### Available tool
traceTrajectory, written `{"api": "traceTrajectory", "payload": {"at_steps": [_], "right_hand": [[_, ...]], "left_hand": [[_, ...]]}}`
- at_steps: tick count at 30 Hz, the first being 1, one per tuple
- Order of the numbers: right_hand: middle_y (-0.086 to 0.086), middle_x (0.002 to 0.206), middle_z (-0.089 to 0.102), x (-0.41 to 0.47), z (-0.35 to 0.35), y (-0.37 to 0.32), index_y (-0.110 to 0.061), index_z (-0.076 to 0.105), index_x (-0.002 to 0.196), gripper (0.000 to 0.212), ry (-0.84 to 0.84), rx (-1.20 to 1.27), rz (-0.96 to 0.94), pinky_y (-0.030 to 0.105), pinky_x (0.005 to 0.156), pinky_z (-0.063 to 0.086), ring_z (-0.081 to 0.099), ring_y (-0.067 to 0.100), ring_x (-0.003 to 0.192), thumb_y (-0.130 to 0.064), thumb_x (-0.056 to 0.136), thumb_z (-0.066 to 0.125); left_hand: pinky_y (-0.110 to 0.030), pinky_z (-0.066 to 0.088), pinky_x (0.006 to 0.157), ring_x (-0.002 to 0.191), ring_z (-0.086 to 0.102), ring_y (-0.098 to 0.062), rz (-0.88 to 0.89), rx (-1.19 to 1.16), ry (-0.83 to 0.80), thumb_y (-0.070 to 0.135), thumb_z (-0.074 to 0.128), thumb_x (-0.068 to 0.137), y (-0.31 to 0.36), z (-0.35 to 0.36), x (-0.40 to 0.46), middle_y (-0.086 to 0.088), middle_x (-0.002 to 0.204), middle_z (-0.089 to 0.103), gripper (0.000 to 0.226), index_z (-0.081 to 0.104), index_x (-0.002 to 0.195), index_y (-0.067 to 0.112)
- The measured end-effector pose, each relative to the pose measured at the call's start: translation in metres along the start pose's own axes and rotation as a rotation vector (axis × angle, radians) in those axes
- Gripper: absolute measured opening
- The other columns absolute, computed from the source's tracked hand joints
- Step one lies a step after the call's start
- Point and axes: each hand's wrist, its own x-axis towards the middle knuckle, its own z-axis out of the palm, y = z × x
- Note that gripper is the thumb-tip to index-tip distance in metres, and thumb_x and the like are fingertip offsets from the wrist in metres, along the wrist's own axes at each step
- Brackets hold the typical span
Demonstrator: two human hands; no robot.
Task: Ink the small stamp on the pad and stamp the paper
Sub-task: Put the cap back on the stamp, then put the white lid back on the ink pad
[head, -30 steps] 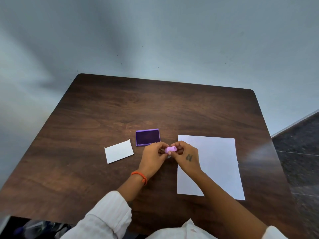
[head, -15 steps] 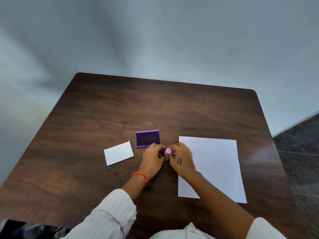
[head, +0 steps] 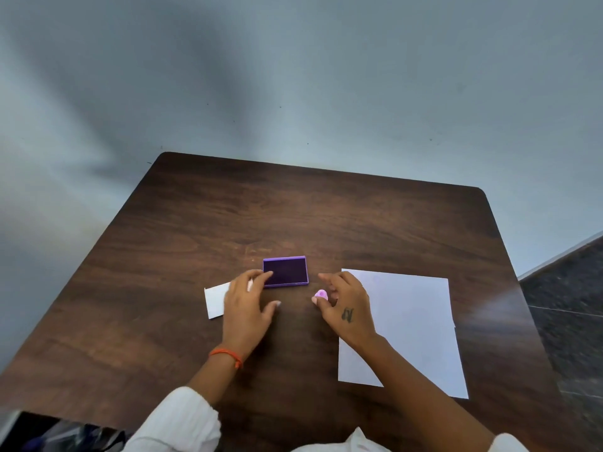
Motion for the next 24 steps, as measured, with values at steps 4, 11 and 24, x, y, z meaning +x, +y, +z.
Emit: {"api": "traceTrajectory", "payload": {"at_steps": [4, 11, 24], "right_hand": [[0.006, 0.119, 0.063, 0.01, 0.011, -0.016, -0.016, 0.059, 0.116, 0.046, -0.044, -0.001, -0.131, 0.017, 0.087, 0.04, 0.057, 0.018, 0.105, -0.025, 0.074, 0.073], [0.007, 0.131, 0.053, 0.028, 0.05, -0.051, -0.016, 0.048, 0.125, 0.057, -0.296, -0.138, -0.36, 0.03, 0.099, 0.039, 0.047, 0.022, 0.12, -0.027, 0.075, 0.071], [0.014, 0.145, 0.039, 0.049, 0.091, -0.068, -0.008, 0.032, 0.137, 0.064, -0.585, -0.497, -0.557, 0.035, 0.115, 0.012, 0.029, 0.028, 0.135, -0.018, 0.083, 0.063]], "left_hand": [[-0.044, 0.033, 0.104, 0.129, 0.037, -0.027, -0.109, 0.073, -0.012, 0.026, 0.08, 0.064, -0.038, -0.028, -0.003, -0.009, 0.137, 0.046, 0.071, 0.048, 0.127, 0.021], [-0.042, 0.022, 0.113, 0.141, 0.017, -0.021, -0.248, 0.075, -0.184, 0.043, 0.078, 0.064, -0.087, -0.05, -0.012, -0.002, 0.15, 0.03, 0.093, 0.029, 0.139, 0.02], [-0.036, 0.029, 0.109, 0.135, 0.032, -0.02, -0.24, 0.014, -0.2, 0.032, 0.078, 0.068, -0.099, -0.057, -0.011, -0.005, 0.141, 0.046, 0.074, 0.043, 0.132, 0.02]]}}
